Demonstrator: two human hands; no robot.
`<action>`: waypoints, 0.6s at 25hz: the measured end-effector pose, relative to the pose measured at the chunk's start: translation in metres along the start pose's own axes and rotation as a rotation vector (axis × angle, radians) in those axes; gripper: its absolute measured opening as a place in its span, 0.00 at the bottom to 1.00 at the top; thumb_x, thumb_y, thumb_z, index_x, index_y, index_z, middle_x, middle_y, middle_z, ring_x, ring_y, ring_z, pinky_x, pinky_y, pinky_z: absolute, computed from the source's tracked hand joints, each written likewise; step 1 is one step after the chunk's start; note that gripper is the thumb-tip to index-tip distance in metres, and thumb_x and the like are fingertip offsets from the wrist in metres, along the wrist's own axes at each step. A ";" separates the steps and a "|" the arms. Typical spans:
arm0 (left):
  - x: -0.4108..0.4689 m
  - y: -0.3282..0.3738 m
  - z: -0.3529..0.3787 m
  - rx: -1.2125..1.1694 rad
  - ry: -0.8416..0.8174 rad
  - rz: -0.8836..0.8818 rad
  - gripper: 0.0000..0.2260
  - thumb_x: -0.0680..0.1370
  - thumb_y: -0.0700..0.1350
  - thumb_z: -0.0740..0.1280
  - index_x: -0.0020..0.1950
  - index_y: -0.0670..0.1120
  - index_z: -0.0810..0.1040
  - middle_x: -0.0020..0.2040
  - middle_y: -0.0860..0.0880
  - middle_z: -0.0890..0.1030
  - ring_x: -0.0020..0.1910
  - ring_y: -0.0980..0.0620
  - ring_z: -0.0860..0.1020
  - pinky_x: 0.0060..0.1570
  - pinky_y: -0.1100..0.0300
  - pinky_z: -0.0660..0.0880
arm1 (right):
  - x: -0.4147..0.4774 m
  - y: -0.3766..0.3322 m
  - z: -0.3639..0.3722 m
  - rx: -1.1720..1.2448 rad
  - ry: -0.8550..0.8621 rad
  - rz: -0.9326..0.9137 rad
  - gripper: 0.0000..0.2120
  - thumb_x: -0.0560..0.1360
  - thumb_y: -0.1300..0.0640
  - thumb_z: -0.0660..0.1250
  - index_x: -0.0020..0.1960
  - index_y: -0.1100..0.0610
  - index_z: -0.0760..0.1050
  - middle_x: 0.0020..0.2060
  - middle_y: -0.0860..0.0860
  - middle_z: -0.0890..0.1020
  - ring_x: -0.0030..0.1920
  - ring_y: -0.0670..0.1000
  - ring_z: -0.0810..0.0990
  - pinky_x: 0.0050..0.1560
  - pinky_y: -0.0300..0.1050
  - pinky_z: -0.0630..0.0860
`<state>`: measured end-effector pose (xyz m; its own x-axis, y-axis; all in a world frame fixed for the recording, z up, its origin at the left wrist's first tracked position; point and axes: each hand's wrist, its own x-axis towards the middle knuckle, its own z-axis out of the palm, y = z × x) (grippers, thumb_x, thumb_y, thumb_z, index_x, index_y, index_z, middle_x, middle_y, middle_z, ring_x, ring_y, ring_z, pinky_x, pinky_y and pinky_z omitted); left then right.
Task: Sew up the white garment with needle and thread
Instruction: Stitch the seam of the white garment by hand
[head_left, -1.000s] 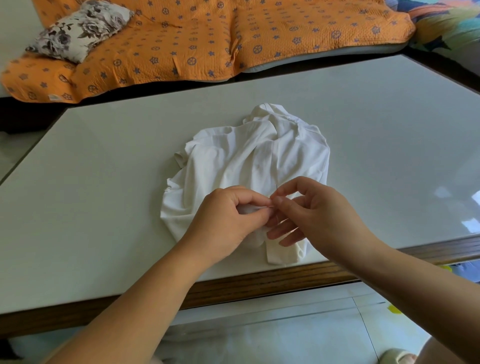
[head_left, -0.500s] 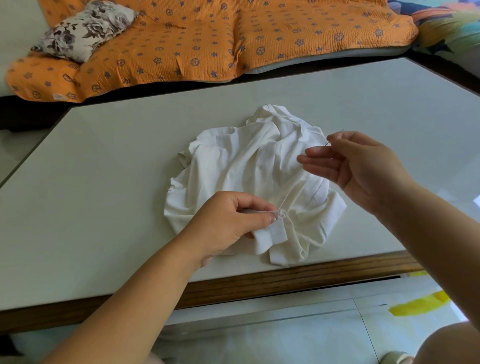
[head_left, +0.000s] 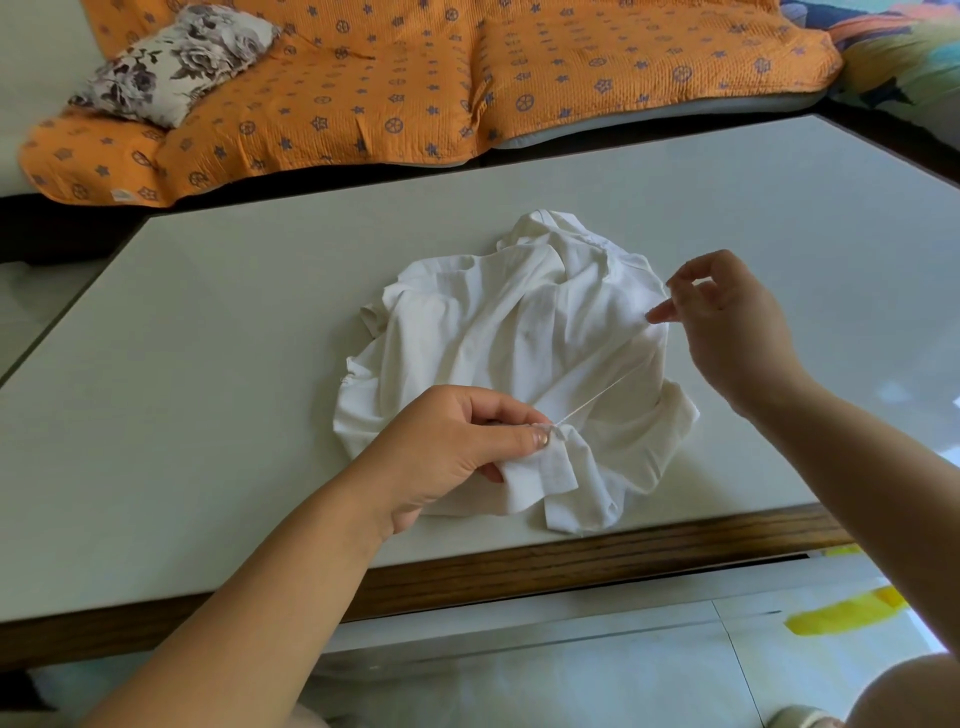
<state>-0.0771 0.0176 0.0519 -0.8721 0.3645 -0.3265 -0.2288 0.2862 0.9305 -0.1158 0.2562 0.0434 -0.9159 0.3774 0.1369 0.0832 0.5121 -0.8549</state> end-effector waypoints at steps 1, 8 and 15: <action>0.000 0.000 0.000 0.002 -0.002 -0.001 0.06 0.73 0.40 0.73 0.41 0.50 0.87 0.41 0.50 0.85 0.41 0.57 0.80 0.39 0.65 0.75 | -0.004 -0.005 0.001 0.007 -0.028 -0.003 0.05 0.82 0.55 0.58 0.52 0.52 0.72 0.38 0.46 0.85 0.39 0.44 0.80 0.38 0.40 0.73; -0.002 0.002 -0.001 0.059 0.063 0.074 0.05 0.73 0.40 0.74 0.44 0.50 0.87 0.44 0.47 0.86 0.41 0.57 0.80 0.38 0.66 0.75 | -0.076 -0.049 -0.003 0.235 -0.576 0.093 0.05 0.81 0.58 0.63 0.48 0.58 0.75 0.40 0.50 0.86 0.32 0.54 0.86 0.28 0.43 0.78; -0.004 0.002 -0.005 0.227 0.130 0.167 0.04 0.75 0.43 0.73 0.45 0.52 0.85 0.38 0.56 0.84 0.39 0.62 0.81 0.40 0.70 0.75 | -0.084 -0.041 -0.001 0.275 -0.494 0.032 0.04 0.79 0.62 0.65 0.46 0.57 0.77 0.37 0.52 0.86 0.38 0.51 0.87 0.43 0.45 0.83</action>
<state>-0.0763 0.0128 0.0560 -0.9408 0.3110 -0.1349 0.0117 0.4275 0.9039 -0.0418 0.2040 0.0669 -0.9951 -0.0502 -0.0846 0.0687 0.2611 -0.9629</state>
